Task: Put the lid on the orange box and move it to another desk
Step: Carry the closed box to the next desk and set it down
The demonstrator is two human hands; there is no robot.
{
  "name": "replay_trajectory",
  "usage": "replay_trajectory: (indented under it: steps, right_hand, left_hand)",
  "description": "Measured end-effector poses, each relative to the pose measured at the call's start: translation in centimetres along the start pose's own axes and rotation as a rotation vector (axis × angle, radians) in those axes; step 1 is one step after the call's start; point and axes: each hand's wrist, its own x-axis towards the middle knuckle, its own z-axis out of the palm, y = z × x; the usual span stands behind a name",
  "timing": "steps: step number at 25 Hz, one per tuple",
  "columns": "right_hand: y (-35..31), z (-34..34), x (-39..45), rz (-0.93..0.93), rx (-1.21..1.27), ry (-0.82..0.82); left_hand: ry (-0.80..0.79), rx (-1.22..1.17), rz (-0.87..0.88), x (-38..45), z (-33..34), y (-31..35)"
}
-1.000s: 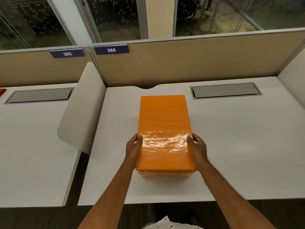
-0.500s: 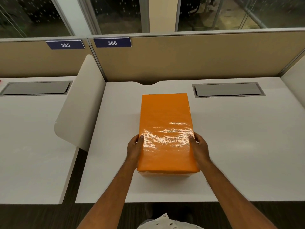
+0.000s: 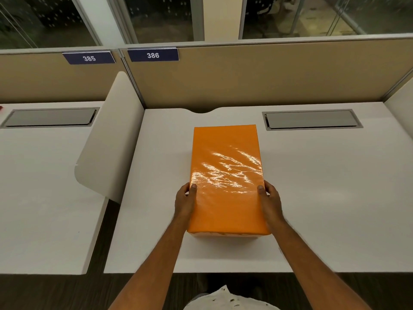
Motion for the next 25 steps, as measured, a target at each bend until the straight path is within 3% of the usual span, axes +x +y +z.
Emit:
replay_trajectory:
  steps: [10, 18, 25]
  right_hand:
    - [-1.6, -0.4, 1.5, 0.130, 0.113, -0.049]
    - [-7.7, 2.1, 8.3, 0.052, 0.098, -0.049]
    - [-7.9, 3.4, 12.2, 0.012, -0.011, -0.017]
  left_hand:
    - [-0.038, -0.097, -0.067, 1.2, -0.4, -0.4]
    - [-0.069, -0.106, -0.072, 6.4, 0.2, 6.2]
    - [-0.079, -0.089, -0.038, 10.5, 1.1, 6.2]
